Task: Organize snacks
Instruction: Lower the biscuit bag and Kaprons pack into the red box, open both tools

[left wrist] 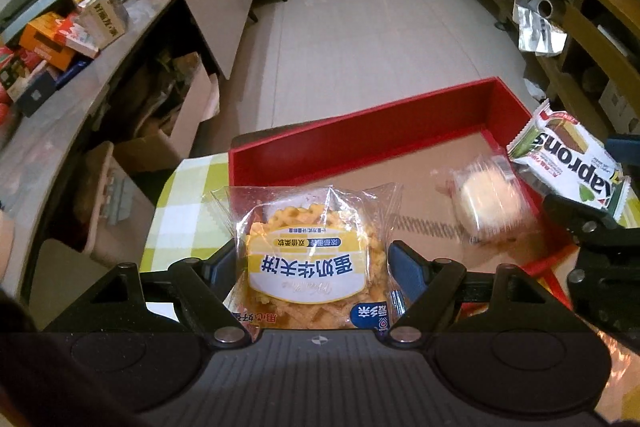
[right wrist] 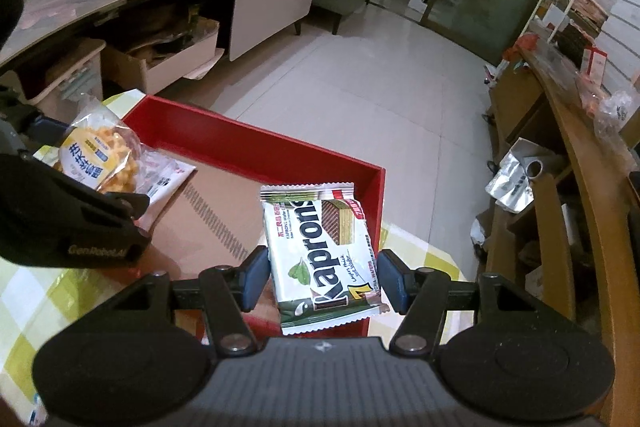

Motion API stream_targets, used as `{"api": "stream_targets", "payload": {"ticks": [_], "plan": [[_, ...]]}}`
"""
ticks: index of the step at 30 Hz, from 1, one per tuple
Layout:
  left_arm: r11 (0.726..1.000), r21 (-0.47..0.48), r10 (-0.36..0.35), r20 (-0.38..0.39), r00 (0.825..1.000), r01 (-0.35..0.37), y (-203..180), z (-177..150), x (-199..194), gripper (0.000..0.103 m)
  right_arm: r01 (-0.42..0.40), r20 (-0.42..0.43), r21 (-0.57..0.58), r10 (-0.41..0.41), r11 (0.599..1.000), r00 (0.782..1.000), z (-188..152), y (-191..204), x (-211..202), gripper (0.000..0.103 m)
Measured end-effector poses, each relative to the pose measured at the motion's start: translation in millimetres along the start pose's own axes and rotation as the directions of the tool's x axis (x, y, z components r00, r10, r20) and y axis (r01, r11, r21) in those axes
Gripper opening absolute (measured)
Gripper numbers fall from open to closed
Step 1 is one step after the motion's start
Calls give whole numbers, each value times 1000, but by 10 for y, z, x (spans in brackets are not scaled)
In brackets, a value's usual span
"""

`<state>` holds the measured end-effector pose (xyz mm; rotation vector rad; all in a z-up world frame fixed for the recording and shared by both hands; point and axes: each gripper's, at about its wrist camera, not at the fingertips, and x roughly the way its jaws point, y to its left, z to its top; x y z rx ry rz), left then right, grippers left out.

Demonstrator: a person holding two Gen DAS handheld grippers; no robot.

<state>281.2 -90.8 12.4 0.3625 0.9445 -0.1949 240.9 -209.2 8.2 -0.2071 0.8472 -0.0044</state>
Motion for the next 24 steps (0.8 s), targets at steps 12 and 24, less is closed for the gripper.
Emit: {"api": "stream_targets", "payload": {"ticks": [12, 24], "plan": [[1000, -10, 17, -32, 999, -17, -37, 147, 395, 83, -7, -39, 17, 8, 1000, 999, 110, 10, 609, 64], [998, -65, -15, -85, 996, 10, 11, 133, 532, 87, -50, -55, 42, 53, 998, 997, 71, -29, 684, 65]]}}
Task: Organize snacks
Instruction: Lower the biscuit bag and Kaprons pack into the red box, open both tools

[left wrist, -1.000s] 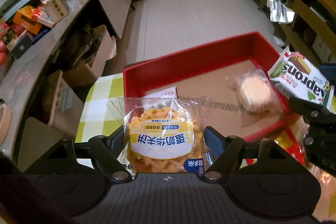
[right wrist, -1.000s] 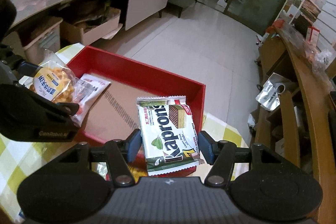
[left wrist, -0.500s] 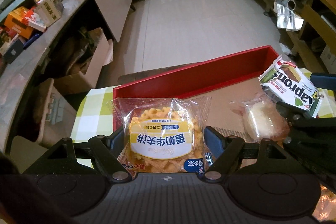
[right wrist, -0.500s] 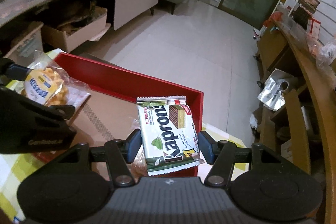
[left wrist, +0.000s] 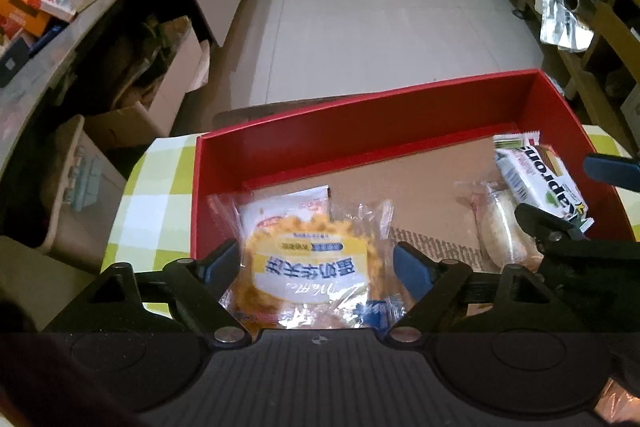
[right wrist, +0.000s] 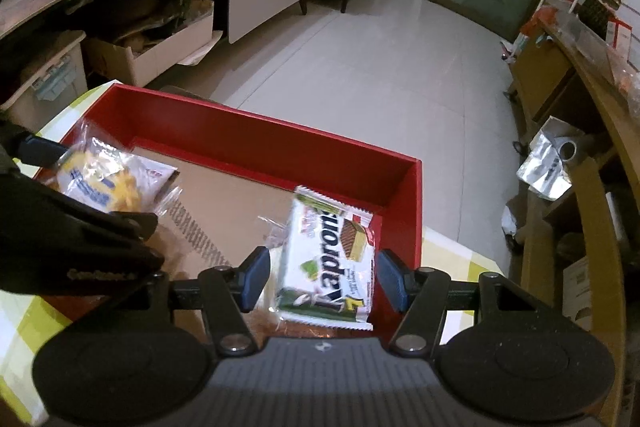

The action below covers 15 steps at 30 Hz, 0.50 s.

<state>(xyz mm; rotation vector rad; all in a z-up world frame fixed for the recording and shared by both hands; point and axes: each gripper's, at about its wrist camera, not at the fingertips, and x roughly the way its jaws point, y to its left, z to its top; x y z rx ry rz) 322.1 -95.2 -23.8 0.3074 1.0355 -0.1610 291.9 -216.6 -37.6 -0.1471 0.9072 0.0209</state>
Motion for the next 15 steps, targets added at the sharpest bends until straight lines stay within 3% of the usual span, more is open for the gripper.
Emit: {"api": "stream_targets", "payload": {"ticks": [15], "plan": [[998, -25, -50, 33, 998, 51, 68, -82, -344, 88, -26, 34, 75, 24, 997, 999, -160, -69, -459, 65]]}}
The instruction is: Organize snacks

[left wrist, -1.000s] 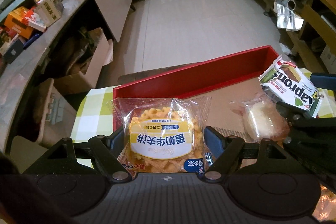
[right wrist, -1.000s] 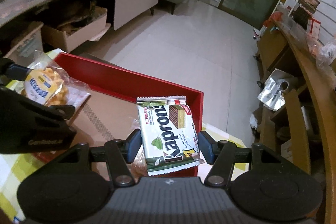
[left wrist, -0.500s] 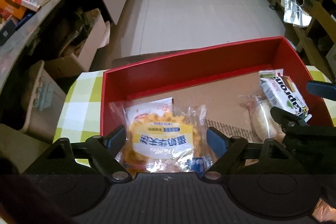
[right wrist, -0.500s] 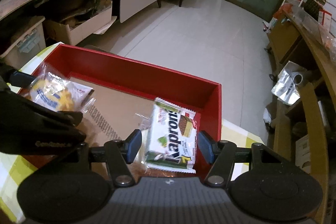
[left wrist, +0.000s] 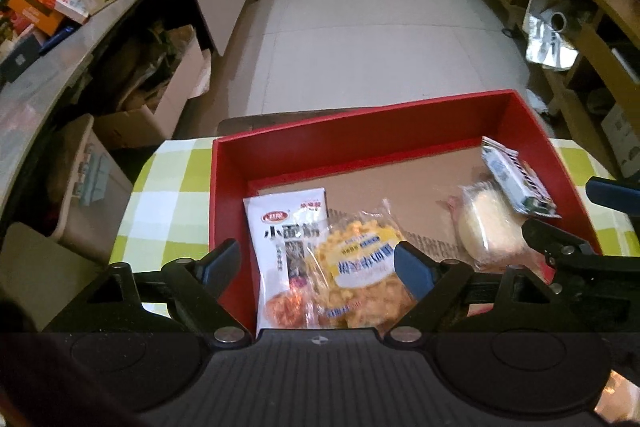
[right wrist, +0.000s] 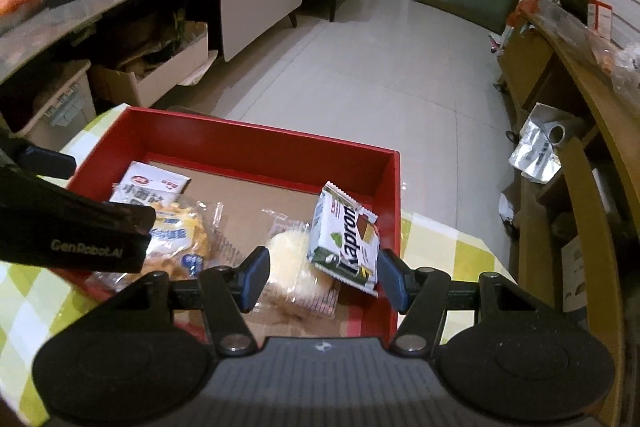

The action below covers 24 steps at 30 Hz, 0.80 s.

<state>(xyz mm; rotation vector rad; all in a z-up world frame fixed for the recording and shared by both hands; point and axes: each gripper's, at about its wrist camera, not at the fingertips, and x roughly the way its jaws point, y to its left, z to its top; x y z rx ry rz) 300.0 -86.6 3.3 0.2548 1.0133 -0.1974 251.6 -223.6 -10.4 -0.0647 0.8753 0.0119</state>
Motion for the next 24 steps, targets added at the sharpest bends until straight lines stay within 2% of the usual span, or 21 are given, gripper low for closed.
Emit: {"api": "stream_targets", "payload": {"ticks": [7, 11, 15, 18, 21, 24], "plan": [[998, 45, -53, -6, 999, 53, -82, -237, -213, 88, -19, -2, 36, 19, 999, 1000, -188, 7, -252, 65], [991, 89, -92, -39, 995, 95, -158, -444, -267, 88, -34, -15, 72, 35, 997, 999, -363, -13, -365, 65], [974, 160, -150, -91, 985, 163, -268, -681, -285, 88, -53, -31, 134, 57, 990, 998, -549, -94, -436, 65], [952, 201, -210, -122, 970, 231, -354, -840, -283, 88, -48, -47, 153, 55, 987, 997, -677, -149, -475, 65], [905, 256, -303, -171, 938, 339, -481, -977, -246, 90, -60, -57, 173, 71, 983, 996, -798, -201, -522, 65], [864, 322, -339, -198, 920, 387, -605, -1097, -192, 92, -74, -73, 189, 89, 979, 993, -918, -251, -536, 65]]}}
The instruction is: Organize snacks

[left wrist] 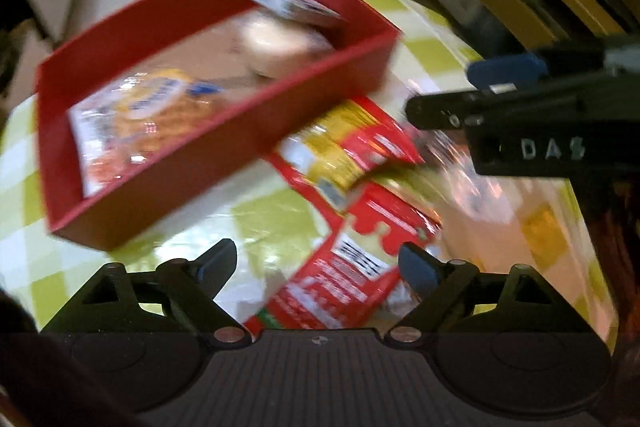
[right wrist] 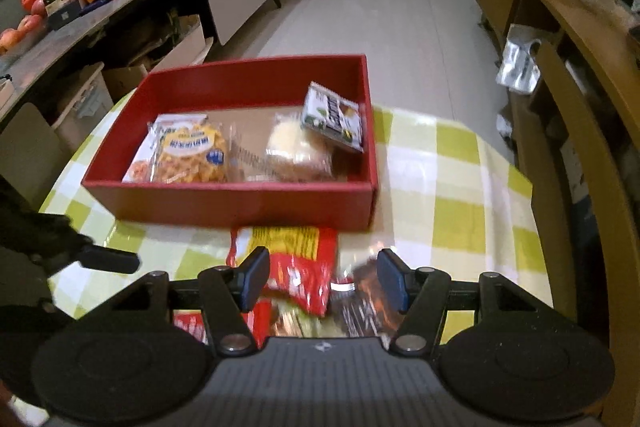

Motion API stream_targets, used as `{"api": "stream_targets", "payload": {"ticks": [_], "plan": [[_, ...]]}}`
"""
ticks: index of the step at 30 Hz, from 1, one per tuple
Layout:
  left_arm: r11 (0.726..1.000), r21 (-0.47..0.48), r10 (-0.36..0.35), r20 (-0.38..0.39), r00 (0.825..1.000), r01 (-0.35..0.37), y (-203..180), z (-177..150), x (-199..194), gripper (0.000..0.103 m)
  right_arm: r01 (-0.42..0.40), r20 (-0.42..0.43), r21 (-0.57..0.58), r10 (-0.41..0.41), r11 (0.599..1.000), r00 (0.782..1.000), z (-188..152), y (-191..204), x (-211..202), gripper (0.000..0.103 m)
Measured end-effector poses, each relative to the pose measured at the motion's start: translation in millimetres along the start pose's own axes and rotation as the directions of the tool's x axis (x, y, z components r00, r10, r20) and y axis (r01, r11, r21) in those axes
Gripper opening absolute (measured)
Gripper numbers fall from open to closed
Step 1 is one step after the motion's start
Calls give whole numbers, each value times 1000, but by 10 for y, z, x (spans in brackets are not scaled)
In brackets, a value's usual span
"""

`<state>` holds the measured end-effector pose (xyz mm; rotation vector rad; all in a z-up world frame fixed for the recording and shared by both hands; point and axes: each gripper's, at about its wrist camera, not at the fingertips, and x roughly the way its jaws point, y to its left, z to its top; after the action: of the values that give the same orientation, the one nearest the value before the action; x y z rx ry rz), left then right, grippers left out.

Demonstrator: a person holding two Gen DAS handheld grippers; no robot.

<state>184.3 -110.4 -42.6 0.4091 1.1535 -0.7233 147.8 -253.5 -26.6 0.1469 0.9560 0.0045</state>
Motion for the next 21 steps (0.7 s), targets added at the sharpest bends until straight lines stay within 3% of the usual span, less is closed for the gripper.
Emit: {"api": "stream_targets", "payload": {"ticks": [6, 9, 12, 19, 21], "plan": [[989, 64, -128, -41, 991, 131, 22, -21, 241, 94, -5, -54, -6, 5, 1000, 999, -178, -69, 101, 65], [985, 90, -143, -61, 988, 148, 15, -22, 363, 96, -7, -70, -12, 6, 1000, 997, -216, -74, 140, 65], [982, 54, -177, -84, 981, 182, 53, -56, 437, 95, -11, -79, -17, 10, 1000, 997, -221, -65, 147, 65], [985, 20, -168, -87, 982, 171, 18, -247, 250, 67, -24, -72, -24, 23, 999, 997, -217, -25, 110, 65], [986, -6, -166, -84, 983, 166, 1, -292, 204, 65, -29, -80, -35, 26, 999, 996, -236, 8, 118, 65]]}}
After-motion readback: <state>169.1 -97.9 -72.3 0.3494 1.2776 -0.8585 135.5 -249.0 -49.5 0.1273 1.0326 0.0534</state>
